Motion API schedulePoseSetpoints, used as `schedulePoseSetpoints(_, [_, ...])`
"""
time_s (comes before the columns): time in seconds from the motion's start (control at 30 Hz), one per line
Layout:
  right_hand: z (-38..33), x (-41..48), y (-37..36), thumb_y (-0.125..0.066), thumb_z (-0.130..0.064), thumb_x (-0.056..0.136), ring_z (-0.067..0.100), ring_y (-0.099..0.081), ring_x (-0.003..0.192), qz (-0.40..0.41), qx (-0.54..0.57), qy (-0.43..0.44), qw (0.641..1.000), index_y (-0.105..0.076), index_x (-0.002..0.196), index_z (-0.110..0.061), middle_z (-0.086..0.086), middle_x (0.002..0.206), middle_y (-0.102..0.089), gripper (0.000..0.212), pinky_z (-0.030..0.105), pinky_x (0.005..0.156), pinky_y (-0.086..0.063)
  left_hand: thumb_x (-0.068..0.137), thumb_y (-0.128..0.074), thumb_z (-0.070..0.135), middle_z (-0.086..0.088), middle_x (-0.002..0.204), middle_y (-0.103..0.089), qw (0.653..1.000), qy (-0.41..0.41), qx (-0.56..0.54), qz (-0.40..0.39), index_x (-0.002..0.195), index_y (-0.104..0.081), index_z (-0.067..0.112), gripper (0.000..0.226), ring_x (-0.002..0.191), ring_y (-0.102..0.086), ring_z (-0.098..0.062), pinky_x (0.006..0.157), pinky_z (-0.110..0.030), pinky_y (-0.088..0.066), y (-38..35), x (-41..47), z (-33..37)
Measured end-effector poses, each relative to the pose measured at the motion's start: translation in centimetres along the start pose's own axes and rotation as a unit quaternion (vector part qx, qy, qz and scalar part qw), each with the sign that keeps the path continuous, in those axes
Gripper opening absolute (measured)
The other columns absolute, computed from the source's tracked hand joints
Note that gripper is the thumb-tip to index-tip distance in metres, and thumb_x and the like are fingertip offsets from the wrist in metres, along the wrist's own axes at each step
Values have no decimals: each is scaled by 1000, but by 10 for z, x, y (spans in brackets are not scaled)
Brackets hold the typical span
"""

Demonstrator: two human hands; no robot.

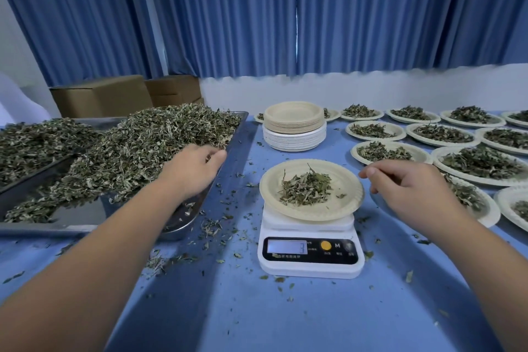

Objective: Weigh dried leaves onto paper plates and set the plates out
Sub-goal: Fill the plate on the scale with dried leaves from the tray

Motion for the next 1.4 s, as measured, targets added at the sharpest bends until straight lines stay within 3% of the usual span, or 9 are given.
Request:
schedulePoseSetpoints(0.1, [0,0,-1,-56,-19,93,5,-41,36,-2,6,-4,1000,-68,74,-38,-9,63,-65,30,14,39,-34,87,-3,72,-4,163,-5,981,77,58,-171,154,-19,31,80,149,-3,-30,119,-54,-4,-14,-10,-34])
schedulePoseSetpoints(0.23, [0,0,-1,-56,-18,93,5,-40,36,-2,4,-5,1000,-68,74,-37,-8,61,-65,29,13,40,-34,77,1,77,-5,162,-14,963,88,41,-251,154,-21,26,95,148,-13,-27,119,-46,-8,-10,-16,-39])
schedulePoseSetpoints(0.5, [1,0,-4,-56,-16,93,3,-43,36,-2,2,-14,1000,-70,77,-31,-7,62,-65,26,11,40,-33,77,-5,71,-12,152,-36,993,11,55,-101,147,-38,18,94,140,-34,-29,114,-42,-25,20,-22,-42])
schedulePoseSetpoints(0.73, [0,-1,-4,-56,-16,93,4,-41,35,-4,8,-12,1000,-70,77,-31,-9,59,-64,27,12,40,-34,73,7,75,-6,157,-28,969,65,6,-236,148,-36,27,98,143,-28,-28,116,-45,-20,14,-33,-52])
schedulePoseSetpoints(0.87, [0,-1,-5,-56,-15,93,5,-40,34,-4,4,-11,1000,-70,76,-31,-8,58,-64,27,12,39,-33,73,-2,75,-3,120,-62,980,61,-73,-175,131,-53,25,92,100,-62,-21,74,-29,-52,31,-28,-38])
schedulePoseSetpoints(1.03, [1,-1,-6,-55,-16,94,4,-39,34,-9,11,-15,1000,-69,76,-32,-11,61,-65,28,12,38,-33,78,-1,76,-2,156,-32,986,1,-18,-165,147,-38,29,91,142,-31,-23,116,-42,-20,13,-32,-37])
schedulePoseSetpoints(1.17, [1,0,-6,-55,-18,94,6,-40,35,-14,0,-18,1000,-68,75,-36,-18,63,-64,29,13,39,-34,75,-5,83,8,158,-24,964,58,-36,-258,150,-29,36,91,145,-23,-20,117,-43,-14,0,-40,-39])
schedulePoseSetpoints(1.33, [2,0,-4,-56,-21,93,6,-39,35,-8,3,-17,1000,-67,73,-38,-19,65,-65,28,14,38,-34,73,-9,82,3,150,-42,981,14,-27,-191,135,-52,29,92,132,-43,-18,111,-39,-26,15,-45,-33])
schedulePoseSetpoints(1.4, [3,-1,-4,-56,-22,93,7,-39,35,-7,3,-17,1000,-67,73,-39,-19,64,-65,28,13,38,-34,75,-7,81,7,154,-35,980,-10,18,-200,143,-43,33,91,138,-36,-17,114,-40,-22,16,-53,-34])
Point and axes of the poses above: each hand's wrist, its own x-axis towards the middle knuckle, its own y-axis out of the back of the hand, z = x × y, the point moved 3 cm from there along x, towards the middle knuckle
